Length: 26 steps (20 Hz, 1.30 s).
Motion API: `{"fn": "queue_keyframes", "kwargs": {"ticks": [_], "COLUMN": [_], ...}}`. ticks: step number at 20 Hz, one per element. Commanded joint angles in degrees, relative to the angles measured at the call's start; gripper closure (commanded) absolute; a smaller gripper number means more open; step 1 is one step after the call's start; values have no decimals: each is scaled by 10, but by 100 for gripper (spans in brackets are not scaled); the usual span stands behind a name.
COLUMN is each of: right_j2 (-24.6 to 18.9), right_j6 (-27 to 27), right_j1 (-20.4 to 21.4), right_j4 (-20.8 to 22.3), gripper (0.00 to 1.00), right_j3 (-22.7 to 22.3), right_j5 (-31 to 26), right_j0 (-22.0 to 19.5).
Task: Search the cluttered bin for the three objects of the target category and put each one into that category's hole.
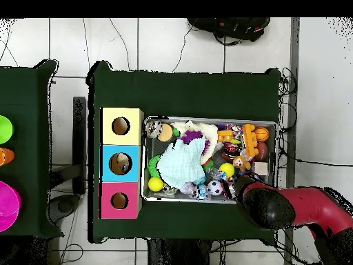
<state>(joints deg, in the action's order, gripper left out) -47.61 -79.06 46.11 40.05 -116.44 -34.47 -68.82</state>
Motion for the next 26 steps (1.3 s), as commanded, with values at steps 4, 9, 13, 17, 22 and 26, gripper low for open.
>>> {"fn": "queue_keyframes", "kwargs": {"ticks": [4, 9, 13, 17, 22, 26], "right_j2": [205, 229, 232, 232, 219, 208], "right_j6": [-302, -257, -243, -223, -189, -168], "right_j1": [37, -7, -8, -30, -48, -58], "right_j4": [-22, -16, -16, -16, -31, -40], "gripper": [0, 0, 0, 0, 0, 0], "right_j3": [31, 54, 55, 65, 74, 84], "right_j5": [47, 79, 90, 99, 90, 75], "right_j0": [140, 151, 150, 145, 126, 115]}}
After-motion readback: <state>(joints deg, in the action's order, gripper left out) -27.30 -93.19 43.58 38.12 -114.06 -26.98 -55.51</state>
